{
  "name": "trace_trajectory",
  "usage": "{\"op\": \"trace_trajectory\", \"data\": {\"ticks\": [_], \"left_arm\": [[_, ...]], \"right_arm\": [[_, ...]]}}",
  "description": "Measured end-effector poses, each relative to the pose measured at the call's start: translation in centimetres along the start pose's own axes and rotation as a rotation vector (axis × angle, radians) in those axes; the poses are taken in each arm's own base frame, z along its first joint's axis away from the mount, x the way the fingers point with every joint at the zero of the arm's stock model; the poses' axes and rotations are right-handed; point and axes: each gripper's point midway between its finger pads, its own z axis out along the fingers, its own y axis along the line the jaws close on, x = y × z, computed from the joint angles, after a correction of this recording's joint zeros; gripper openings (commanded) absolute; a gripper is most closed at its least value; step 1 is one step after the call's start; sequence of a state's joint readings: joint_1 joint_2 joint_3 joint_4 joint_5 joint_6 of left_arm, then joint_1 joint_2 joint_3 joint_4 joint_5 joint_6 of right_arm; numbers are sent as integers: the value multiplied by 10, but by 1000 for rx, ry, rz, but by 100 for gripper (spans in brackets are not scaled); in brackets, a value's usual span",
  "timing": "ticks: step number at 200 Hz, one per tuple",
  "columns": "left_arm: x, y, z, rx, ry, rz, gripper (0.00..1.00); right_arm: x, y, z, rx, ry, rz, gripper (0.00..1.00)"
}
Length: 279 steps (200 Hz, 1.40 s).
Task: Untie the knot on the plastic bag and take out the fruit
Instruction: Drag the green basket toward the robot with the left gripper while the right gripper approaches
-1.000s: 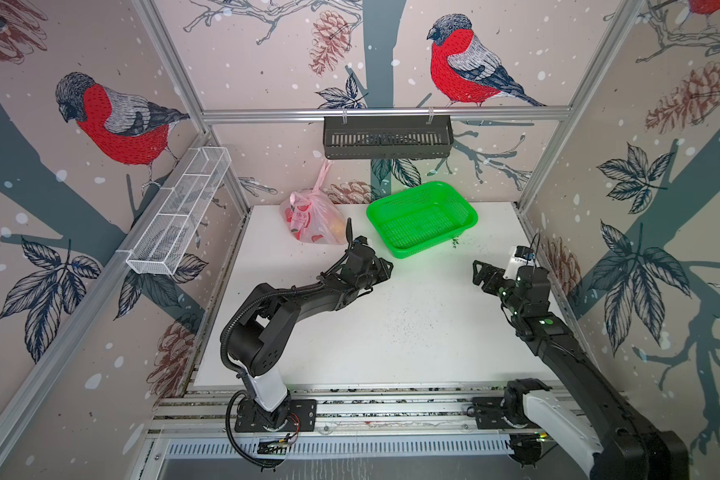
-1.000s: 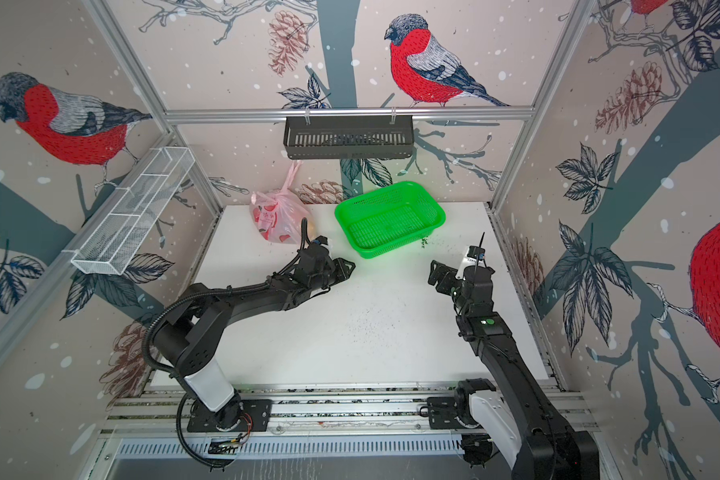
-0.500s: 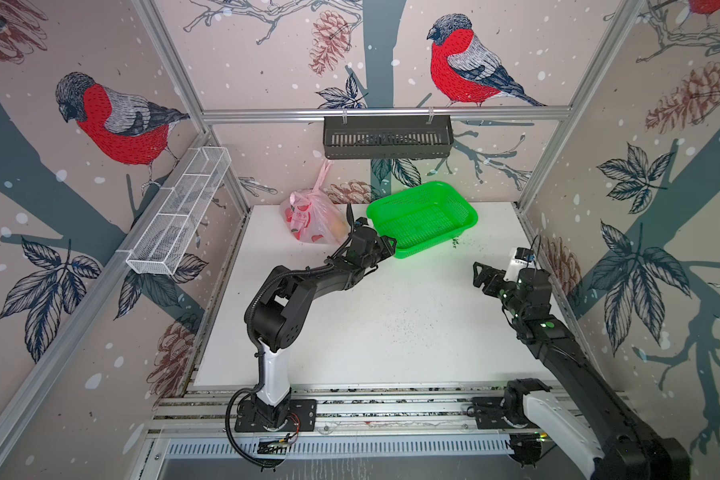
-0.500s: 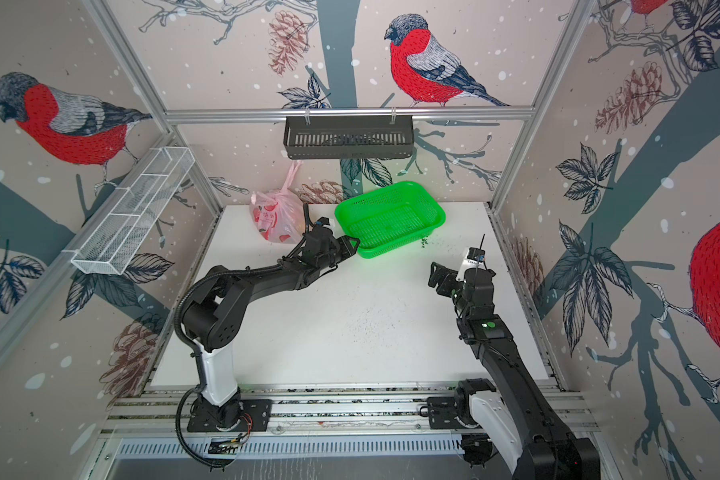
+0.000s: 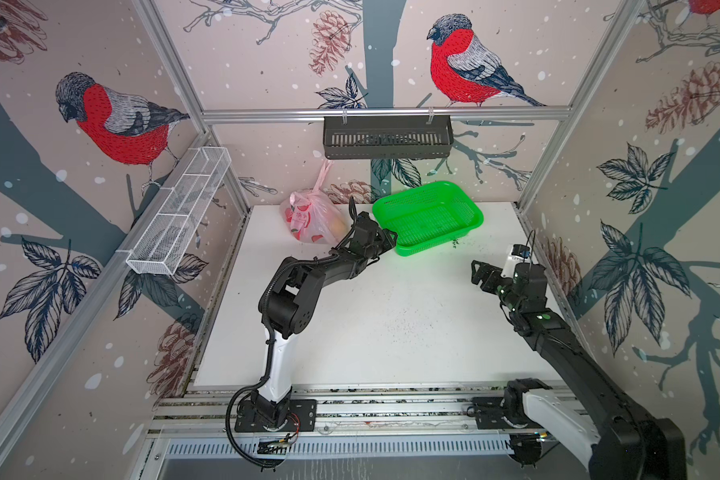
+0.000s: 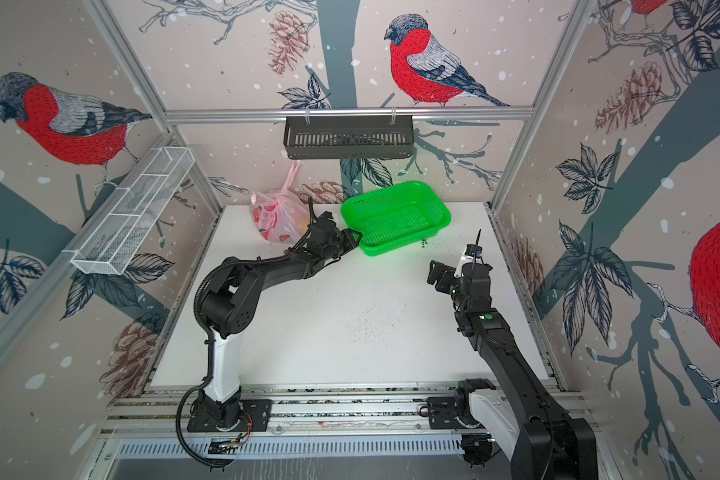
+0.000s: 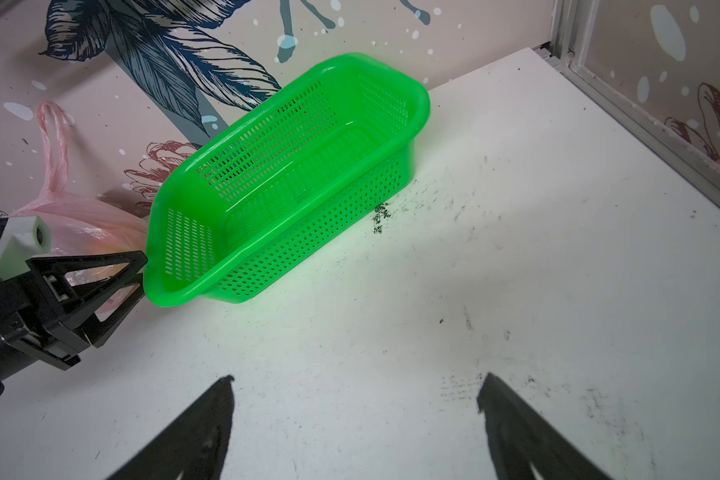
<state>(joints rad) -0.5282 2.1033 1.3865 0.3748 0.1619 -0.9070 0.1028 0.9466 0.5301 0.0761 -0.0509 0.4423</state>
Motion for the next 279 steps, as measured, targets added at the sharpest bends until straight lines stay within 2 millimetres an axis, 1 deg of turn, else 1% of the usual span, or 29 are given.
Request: {"op": "trace_trajectory", "data": {"ticks": [29,45,64,99,131,150,177,211,222,243,247,279], "left_arm": [[0,3,11,-5,8,6,37],[3,5,18,-1,25,6,33],[4,7,22,-6,30,5,29],[5,7,21,-1,30,-15,21],[8,8,15,13,24,-15,18],[13,12,8,15,24,-39,17],[25,16,-12,9,29,-64,16],[56,17,-51,-35,65,-103,16],[69,13,-68,-50,88,-101,16],[85,7,-98,-82,107,-99,15],[89,6,-106,-87,114,-98,15],[119,9,-163,-145,115,-97,16]], "right_arm": [[-3,1,0,-3,-7,0,92],[-4,2,0,-4,-10,0,93],[-5,2,0,-4,-11,0,92],[-5,2,0,-5,-12,-1,93],[-5,2,0,-4,-11,0,92],[-4,2,0,-4,-10,2,92],[-1,0,0,-2,-4,3,92],[6,-1,0,-5,9,7,92],[7,0,-1,-10,10,7,92],[5,1,-4,-19,2,7,92],[4,2,-4,-21,-2,6,92],[3,6,-10,-39,-3,7,92]]}}
